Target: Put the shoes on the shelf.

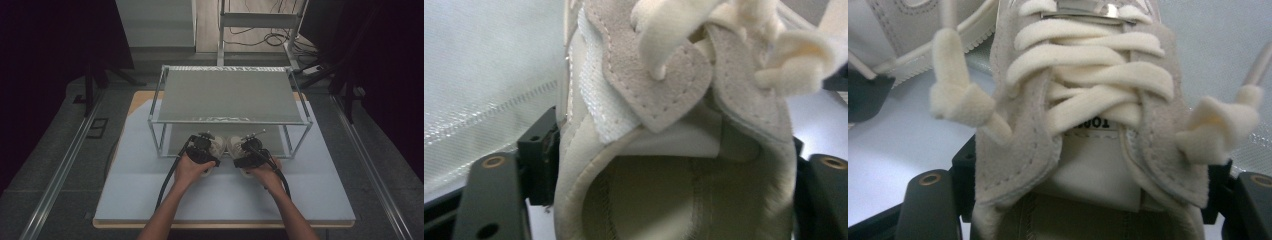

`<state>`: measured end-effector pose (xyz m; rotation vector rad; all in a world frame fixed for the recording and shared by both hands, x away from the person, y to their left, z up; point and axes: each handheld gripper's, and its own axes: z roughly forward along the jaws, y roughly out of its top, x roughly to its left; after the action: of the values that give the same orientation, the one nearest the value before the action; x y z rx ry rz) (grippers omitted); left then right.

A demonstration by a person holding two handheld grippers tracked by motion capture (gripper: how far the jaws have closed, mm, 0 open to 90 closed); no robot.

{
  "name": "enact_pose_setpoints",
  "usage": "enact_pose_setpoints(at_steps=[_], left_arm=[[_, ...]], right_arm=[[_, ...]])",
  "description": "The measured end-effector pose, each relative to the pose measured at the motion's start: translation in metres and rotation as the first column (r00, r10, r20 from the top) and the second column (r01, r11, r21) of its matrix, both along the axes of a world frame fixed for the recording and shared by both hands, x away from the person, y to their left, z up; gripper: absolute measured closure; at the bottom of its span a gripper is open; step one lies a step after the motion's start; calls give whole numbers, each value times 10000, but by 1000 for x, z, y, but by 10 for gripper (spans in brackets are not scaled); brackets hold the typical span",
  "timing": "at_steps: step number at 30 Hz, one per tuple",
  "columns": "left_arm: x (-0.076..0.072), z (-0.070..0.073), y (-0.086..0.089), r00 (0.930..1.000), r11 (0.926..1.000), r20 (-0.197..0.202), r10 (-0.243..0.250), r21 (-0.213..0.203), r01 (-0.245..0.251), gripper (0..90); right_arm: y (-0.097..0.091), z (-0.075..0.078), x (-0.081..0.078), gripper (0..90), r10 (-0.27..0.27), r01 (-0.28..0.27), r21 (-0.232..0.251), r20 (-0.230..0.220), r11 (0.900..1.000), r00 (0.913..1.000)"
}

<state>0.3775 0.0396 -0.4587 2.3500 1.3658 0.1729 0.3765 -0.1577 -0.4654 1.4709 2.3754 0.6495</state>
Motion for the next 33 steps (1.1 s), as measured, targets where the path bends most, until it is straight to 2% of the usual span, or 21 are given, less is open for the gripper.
enact_pose_setpoints(at_steps=[4,9,10,11,12,13,14,15,16,17,20,23,24,26,29,30,31,33], left_arm=[[-1,0,-1,9998,9999,-77,-168,-25,168,181],[-8,3,4,9992,9980,395,-94,-615,119,164],[-8,3,4,9992,9980,395,-94,-615,119,163],[-13,7,5,9956,9983,780,511,-312,-488,163],[-13,7,8,9971,9968,736,182,-787,-124,162],[-18,8,9,9964,9927,643,546,-1111,-472,162],[-18,9,13,9967,9906,752,298,-1358,-193,163],[-21,10,19,9954,9860,954,-47,-1655,206,168],[-21,10,19,9954,9860,954,-47,-1655,206,171],[-29,13,19,9924,9832,975,756,-1731,-579,171],[-39,18,29,9886,9774,1353,663,-2083,-371,198],[-44,20,34,9854,9759,1554,695,-2153,-349,218],[-49,22,38,9823,9734,1689,804,-2253,-410,230],[-54,24,44,9786,9733,1870,863,-2255,-427,253],[-57,25,49,9770,9693,1918,935,-2416,-454,293],[-59,25,55,9766,9622,1917,977,-2688,-435,303],[-61,26,58,9772,9595,1901,946,-2791,-386,310],[-63,28,60,9756,9605,1992,927,-2759,-349,344]], right_arm=[[1,-1,-1,240,-8,8,43,103,10000,9999],[-2,5,-6,177,-140,133,165,446,9998,9989],[-2,5,-6,177,-140,133,165,446,9998,9989],[-4,7,-7,172,-168,156,240,495,9996,9986],[-6,8,-8,168,-201,182,387,510,9991,9985],[-7,10,-10,168,-196,174,400,556,9990,9983],[-9,11,-12,167,-225,199,444,595,9988,9980],[-10,13,-18,168,-348,310,693,548,9971,9979],[-10,13,-18,168,-348,310,693,548,9971,9979],[-11,15,-19,169,-298,252,755,603,9968,9977],[-19,24,-32,194,-197,85,1047,1060,9945,9942],[-24,31,-39,219,-148,-8,1228,1261,9924,9919],[-28,35,-45,245,-107,-88,1390,1382,9902,9903],[-32,38,-49,277,-67,-152,1462,1484,9891,9889],[-40,41,-54,319,-116,-141,1558,1627,9877,9866],[-44,41,-56,334,-137,-134,1589,1681,9872,9857],[-46,42,-56,342,-156,-125,1610,1722,9869,9849],[-49,42,-57,356,-206,-83,1639,1741,9864,9845]])
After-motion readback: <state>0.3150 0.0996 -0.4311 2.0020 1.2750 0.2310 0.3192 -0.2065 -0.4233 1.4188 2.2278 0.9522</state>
